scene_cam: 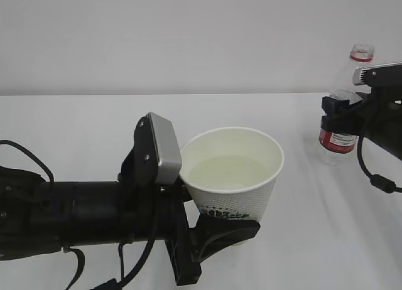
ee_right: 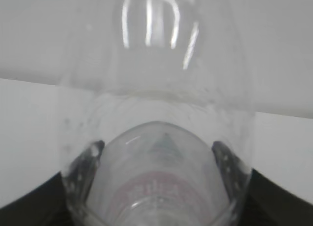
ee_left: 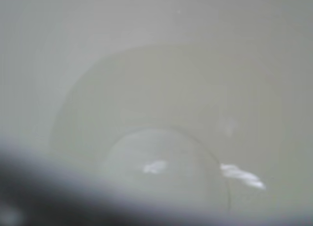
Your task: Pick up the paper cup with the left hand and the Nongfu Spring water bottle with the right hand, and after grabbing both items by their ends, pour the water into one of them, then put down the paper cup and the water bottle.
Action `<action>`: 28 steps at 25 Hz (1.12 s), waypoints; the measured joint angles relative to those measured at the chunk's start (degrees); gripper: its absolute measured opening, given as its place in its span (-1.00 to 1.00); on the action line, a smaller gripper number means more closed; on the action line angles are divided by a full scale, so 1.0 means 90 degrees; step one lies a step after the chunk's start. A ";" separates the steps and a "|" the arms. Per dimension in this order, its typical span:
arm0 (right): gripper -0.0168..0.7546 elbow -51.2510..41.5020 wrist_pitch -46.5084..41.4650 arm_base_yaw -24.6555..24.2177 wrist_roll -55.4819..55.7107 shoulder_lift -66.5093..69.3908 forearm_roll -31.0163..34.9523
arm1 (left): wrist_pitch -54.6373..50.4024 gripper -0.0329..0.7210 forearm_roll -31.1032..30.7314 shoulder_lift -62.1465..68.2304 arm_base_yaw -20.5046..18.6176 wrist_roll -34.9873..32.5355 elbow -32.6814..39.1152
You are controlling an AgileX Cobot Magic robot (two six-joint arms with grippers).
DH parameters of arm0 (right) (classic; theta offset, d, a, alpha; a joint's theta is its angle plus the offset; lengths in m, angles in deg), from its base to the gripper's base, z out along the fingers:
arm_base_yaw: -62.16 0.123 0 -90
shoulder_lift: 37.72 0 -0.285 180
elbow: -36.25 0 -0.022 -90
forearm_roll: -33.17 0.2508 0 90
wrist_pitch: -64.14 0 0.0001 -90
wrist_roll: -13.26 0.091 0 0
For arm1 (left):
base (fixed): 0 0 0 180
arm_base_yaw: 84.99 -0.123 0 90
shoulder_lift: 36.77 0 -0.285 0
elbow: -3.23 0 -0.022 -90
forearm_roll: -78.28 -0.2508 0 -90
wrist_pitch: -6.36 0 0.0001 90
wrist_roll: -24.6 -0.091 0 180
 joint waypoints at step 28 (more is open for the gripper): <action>0.74 -0.0247 0.1042 0.0000 0.0147 -0.0070 -0.0157 | -0.0004 0.35 0.0008 0.0000 0.0000 0.0000 0.0000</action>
